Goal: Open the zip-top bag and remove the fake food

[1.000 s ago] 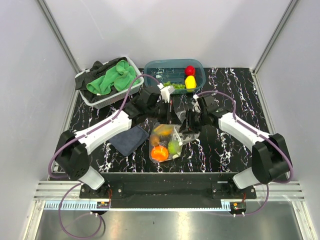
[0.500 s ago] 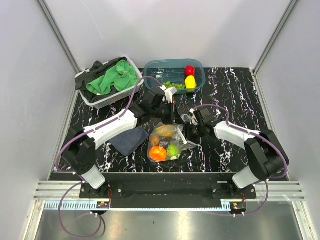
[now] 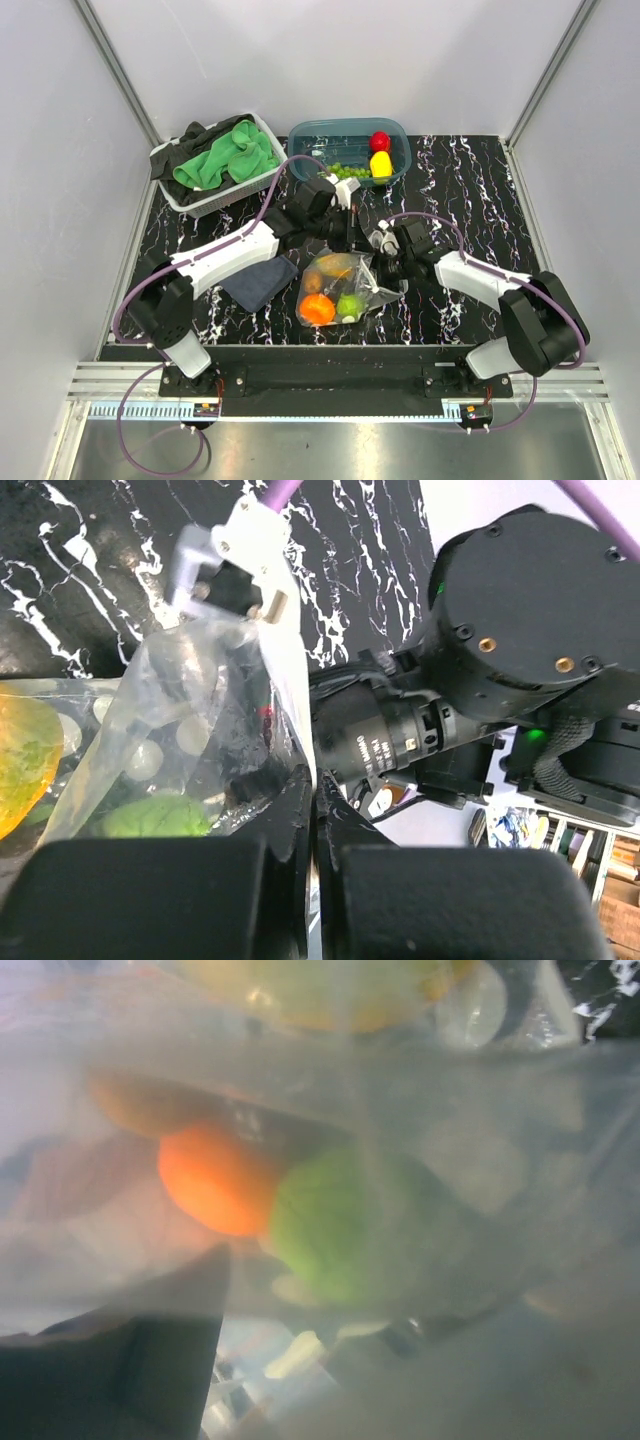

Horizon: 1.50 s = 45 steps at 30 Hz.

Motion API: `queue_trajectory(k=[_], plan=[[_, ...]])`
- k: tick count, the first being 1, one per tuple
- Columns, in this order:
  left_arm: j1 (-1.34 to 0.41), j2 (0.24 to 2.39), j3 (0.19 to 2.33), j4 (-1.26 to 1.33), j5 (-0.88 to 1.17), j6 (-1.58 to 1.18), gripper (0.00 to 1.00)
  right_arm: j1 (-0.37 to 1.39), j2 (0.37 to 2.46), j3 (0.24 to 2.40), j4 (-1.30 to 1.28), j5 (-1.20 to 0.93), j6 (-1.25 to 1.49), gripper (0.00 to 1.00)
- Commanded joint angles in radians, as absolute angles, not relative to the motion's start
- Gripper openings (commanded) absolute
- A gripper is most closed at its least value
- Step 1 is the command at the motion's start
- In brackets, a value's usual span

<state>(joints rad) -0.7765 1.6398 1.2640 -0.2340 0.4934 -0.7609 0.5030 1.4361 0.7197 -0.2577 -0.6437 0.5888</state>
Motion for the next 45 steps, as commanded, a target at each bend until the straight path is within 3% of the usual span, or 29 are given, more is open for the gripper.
queue_trajectory(k=[1,5,11,18,22,26,36,42,45], plan=[[-0.79,1.661,1.359,-0.19,0.499,-0.761,0.0,0.532,1.449,0.742,-0.198,-0.71,0.571,0.81],[-0.79,1.687,1.399,-0.221,0.497,-0.747,0.0,0.545,1.479,0.716,-0.176,-0.681,0.563,0.87],[-0.798,1.687,1.353,-0.212,0.489,-0.749,0.0,0.569,1.552,0.715,-0.169,-0.606,0.552,0.88],[-0.799,1.619,1.269,-0.206,0.46,-0.733,0.0,0.569,1.603,0.724,-0.178,-0.548,0.571,0.72],[-0.795,1.571,1.217,-0.209,0.443,-0.724,0.0,0.569,1.502,0.73,-0.228,-0.508,0.563,0.5],[-0.788,1.529,1.172,-0.212,0.425,-0.71,0.0,0.568,1.41,0.752,-0.285,-0.466,0.565,0.35],[-0.739,1.488,1.144,-0.241,0.414,-0.669,0.0,0.538,1.206,0.865,-0.485,-0.37,0.535,0.29],[-0.735,1.514,1.163,-0.238,0.419,-0.646,0.0,0.537,1.233,0.982,-0.526,-0.503,0.523,0.29],[-0.735,1.509,1.166,-0.236,0.411,-0.621,0.0,0.537,1.244,1.051,-0.575,-0.468,0.514,0.29]])
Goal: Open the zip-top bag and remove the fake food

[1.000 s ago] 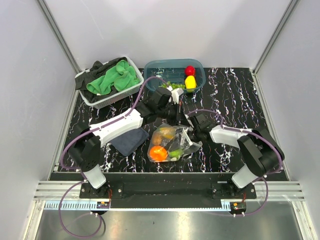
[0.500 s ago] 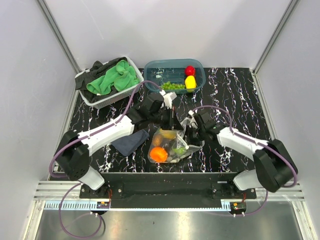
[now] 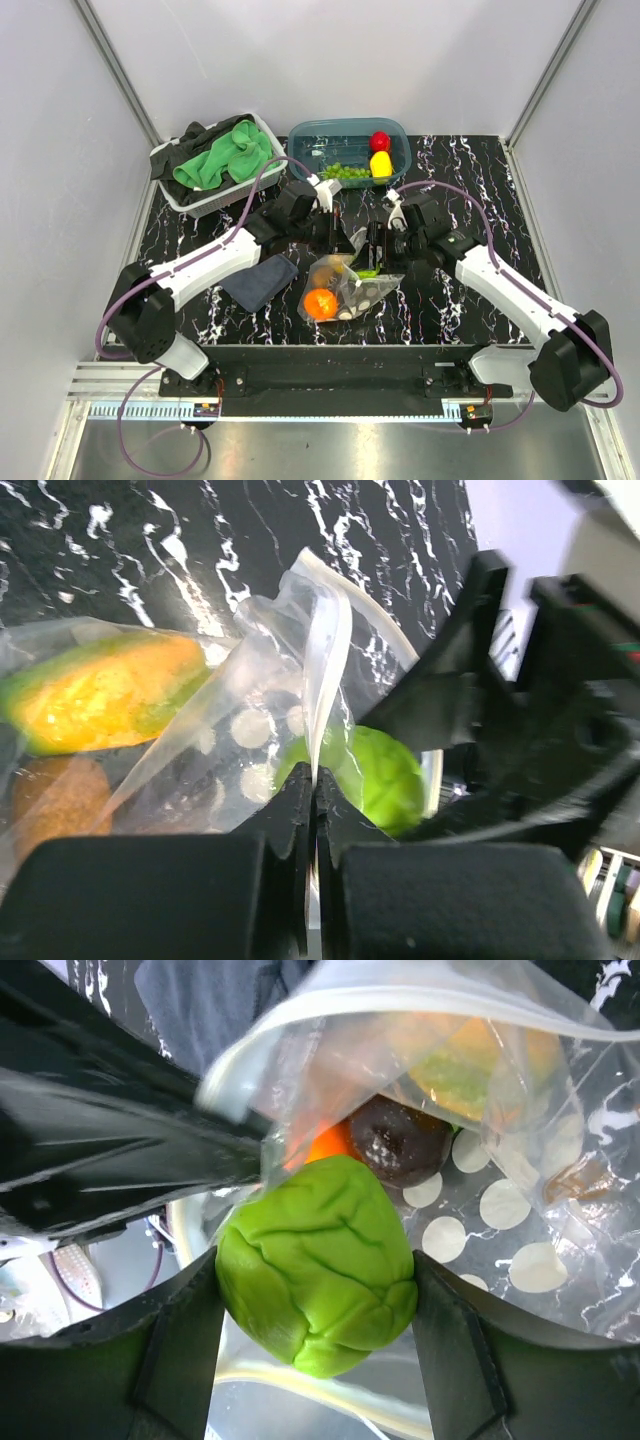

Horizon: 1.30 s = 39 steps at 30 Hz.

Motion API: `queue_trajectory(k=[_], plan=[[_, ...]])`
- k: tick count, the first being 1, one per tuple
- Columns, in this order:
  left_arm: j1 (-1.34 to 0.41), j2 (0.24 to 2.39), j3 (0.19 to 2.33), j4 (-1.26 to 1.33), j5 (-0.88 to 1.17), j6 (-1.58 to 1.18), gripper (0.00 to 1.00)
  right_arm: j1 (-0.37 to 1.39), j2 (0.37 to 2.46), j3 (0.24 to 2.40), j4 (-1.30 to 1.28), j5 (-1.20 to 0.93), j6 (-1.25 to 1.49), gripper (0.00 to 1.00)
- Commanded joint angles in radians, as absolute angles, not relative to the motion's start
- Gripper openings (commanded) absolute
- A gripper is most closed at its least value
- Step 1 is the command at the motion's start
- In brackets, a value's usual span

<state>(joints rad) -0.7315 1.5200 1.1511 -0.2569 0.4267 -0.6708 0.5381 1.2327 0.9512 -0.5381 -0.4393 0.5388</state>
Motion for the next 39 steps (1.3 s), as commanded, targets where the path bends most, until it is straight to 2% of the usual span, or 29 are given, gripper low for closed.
queue_trajectory(k=[1,9,14,21,31,34,38,39], plan=[[-0.73,1.503,1.164,-0.241,0.41,-0.611,0.0,0.535,1.244,1.081,-0.584,-0.453,0.508,0.28],[-0.689,1.486,1.146,-0.261,0.445,-0.588,0.0,0.471,1.236,1.192,-0.65,-0.287,0.494,0.21],[-0.681,1.519,1.178,-0.294,0.495,-0.56,0.0,0.364,1.328,1.376,-0.65,-0.239,0.425,0.2],[-0.681,1.555,1.186,-0.301,0.571,-0.534,0.0,0.31,1.705,1.727,-0.641,-0.135,0.31,0.2],[-0.681,1.577,1.206,-0.331,0.653,-0.46,0.0,0.265,2.245,2.319,-0.753,-0.21,0.387,0.22],[-0.681,1.569,1.204,-0.34,0.66,-0.434,0.0,0.264,2.391,2.481,-0.793,-0.19,0.367,0.27],[-0.678,1.566,1.224,-0.373,0.658,-0.419,0.0,0.262,2.528,2.62,-0.844,-0.199,0.367,0.48],[-0.673,1.566,1.229,-0.379,0.655,-0.413,0.0,0.262,2.533,2.626,-0.847,-0.204,0.365,0.57]])
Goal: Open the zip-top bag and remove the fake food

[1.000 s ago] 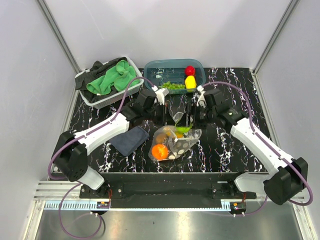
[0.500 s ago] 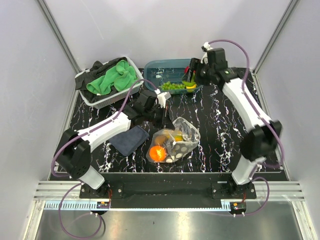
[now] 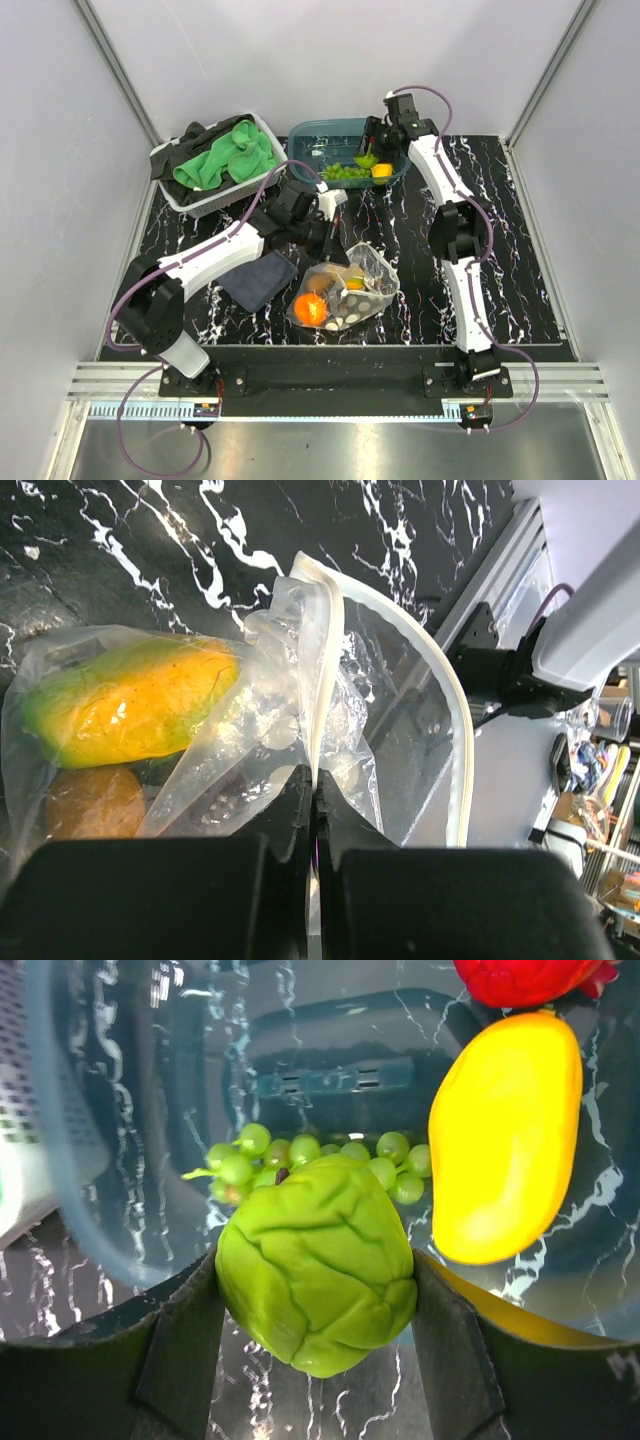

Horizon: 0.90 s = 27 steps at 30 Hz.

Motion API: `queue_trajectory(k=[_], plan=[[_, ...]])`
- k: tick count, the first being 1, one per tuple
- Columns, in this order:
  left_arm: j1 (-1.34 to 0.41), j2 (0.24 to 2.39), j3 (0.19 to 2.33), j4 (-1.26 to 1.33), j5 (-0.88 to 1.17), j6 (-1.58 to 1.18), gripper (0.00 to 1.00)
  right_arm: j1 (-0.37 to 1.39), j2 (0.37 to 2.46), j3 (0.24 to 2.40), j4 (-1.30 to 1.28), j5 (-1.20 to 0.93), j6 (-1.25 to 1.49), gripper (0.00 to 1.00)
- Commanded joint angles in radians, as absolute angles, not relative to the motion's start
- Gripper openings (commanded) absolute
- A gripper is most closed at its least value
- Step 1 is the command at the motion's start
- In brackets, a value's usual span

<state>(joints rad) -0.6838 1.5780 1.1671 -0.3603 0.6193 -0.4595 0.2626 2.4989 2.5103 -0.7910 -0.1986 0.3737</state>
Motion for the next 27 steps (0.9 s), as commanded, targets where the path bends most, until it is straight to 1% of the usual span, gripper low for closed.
queue_trajectory(k=[1,2,3,7,11,15,17,18,19,20,21,22,23,24,25,26,27], plan=[[-0.672,1.565,1.235,-0.391,0.65,-0.413,0.0,0.264,2.537,2.628,-0.853,-0.204,0.368,0.63],[-0.667,1.565,1.247,-0.397,0.649,-0.413,0.0,0.264,2.533,2.622,-0.857,-0.203,0.37,0.69],[-0.664,1.565,1.252,-0.4,0.649,-0.417,0.0,0.264,2.528,2.617,-0.861,-0.202,0.37,0.8],[-0.658,1.575,1.27,-0.399,0.641,-0.459,0.0,0.264,2.491,2.602,-0.937,-0.181,0.354,0.93],[-0.658,1.582,1.278,-0.373,0.634,-0.517,0.0,0.264,2.392,2.554,-1.015,-0.178,0.33,1.0],[-0.658,1.582,1.293,-0.325,0.611,-0.578,0.0,0.264,2.251,2.388,-1.048,-0.167,0.293,1.0],[-0.658,1.588,1.296,-0.299,0.606,-0.624,0.0,0.264,2.13,2.291,-1.055,-0.189,0.301,1.0],[-0.658,1.594,1.298,-0.275,0.61,-0.641,0.0,0.262,2.078,2.152,-1.023,-0.195,0.31,1.0],[-0.658,1.598,1.298,-0.261,0.618,-0.659,0.0,0.264,1.957,2.072,-0.996,-0.212,0.32,1.0],[-0.658,1.611,1.298,-0.246,0.624,-0.696,0.0,0.262,1.892,1.986,-0.962,-0.227,0.345,1.0],[-0.658,1.612,1.298,-0.22,0.63,-0.713,0.0,0.264,1.825,1.821,-0.886,-0.245,0.353,1.0],[-0.658,1.617,1.304,-0.206,0.632,-0.727,0.0,0.264,1.699,1.748,-0.858,-0.282,0.353,1.0],[-0.658,1.627,1.31,-0.196,0.632,-0.748,0.0,0.264,1.639,1.685,-0.835,-0.297,0.357,0.96],[-0.658,1.631,1.315,-0.184,0.63,-0.753,0.0,0.264,1.585,1.572,-0.798,-0.313,0.36,0.94],[-0.658,1.635,1.322,-0.181,0.623,-0.759,0.0,0.264,1.489,1.518,-0.779,-0.357,0.367,0.91],[-0.658,1.638,1.333,-0.178,0.618,-0.768,0.0,0.264,1.45,1.418,-0.761,-0.382,0.385,0.87],[-0.66,1.641,1.336,-0.175,0.609,-0.776,0.0,0.265,1.415,1.373,-0.724,-0.438,0.399,0.82]])
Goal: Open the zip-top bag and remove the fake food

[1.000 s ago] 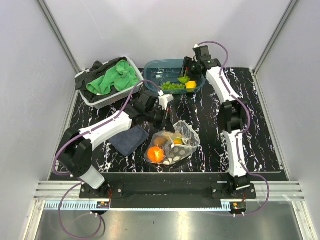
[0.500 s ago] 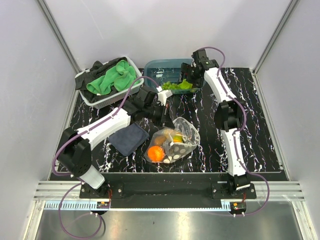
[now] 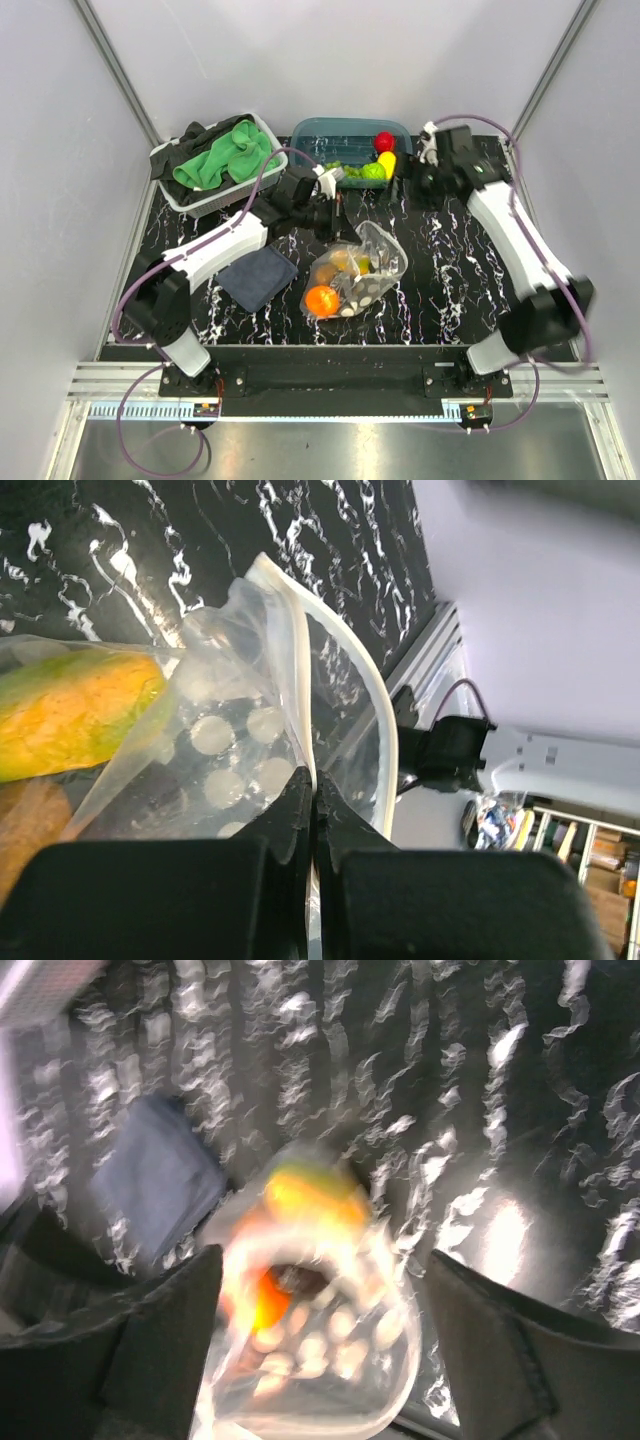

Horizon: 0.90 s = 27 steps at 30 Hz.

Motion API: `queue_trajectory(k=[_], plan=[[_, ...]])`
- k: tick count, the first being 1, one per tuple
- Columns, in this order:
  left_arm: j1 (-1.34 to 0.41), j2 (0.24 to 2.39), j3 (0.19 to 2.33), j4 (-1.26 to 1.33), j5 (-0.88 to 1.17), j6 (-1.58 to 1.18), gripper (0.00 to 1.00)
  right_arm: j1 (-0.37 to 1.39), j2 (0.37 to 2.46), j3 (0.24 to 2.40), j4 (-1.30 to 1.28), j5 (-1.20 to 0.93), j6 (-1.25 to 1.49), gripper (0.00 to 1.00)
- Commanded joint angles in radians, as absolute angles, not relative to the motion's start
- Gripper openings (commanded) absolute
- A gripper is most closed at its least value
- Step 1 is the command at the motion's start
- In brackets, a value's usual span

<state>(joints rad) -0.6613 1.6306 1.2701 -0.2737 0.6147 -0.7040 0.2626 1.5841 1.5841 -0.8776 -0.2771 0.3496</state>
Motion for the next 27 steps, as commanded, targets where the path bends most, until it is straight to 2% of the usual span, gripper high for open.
queue_trajectory(k=[1,2,3,4,7,9,16,27], plan=[[-0.66,1.641,1.339,-0.169,0.609,-0.784,0.0,0.265,1.36,1.33,-0.701,-0.475,0.416,0.77],[-0.658,1.641,1.347,-0.166,0.612,-0.796,0.0,0.265,1.339,1.248,-0.678,-0.504,0.446,0.73],[-0.66,1.646,1.348,-0.164,0.612,-0.801,0.0,0.265,1.319,1.212,-0.631,-0.543,0.459,0.61],[-0.66,1.649,1.353,-0.164,0.615,-0.804,0.0,0.265,1.289,1.174,-0.608,-0.555,0.471,0.57],[-0.66,1.654,1.359,-0.163,0.611,-0.822,0.0,0.267,1.279,1.074,-0.542,-0.6,0.483,0.45],[-0.663,1.658,1.361,-0.146,0.615,-0.848,0.0,0.27,1.293,1.029,-0.497,-0.649,0.488,0.41],[-0.686,1.669,1.37,-0.126,0.607,-0.893,0.0,0.285,1.412,0.911,-0.315,-0.747,0.578,0.43],[-0.77,1.743,1.378,-0.054,0.595,-0.953,0.0,0.35,1.549,0.859,-0.203,-0.689,0.609,0.58]])
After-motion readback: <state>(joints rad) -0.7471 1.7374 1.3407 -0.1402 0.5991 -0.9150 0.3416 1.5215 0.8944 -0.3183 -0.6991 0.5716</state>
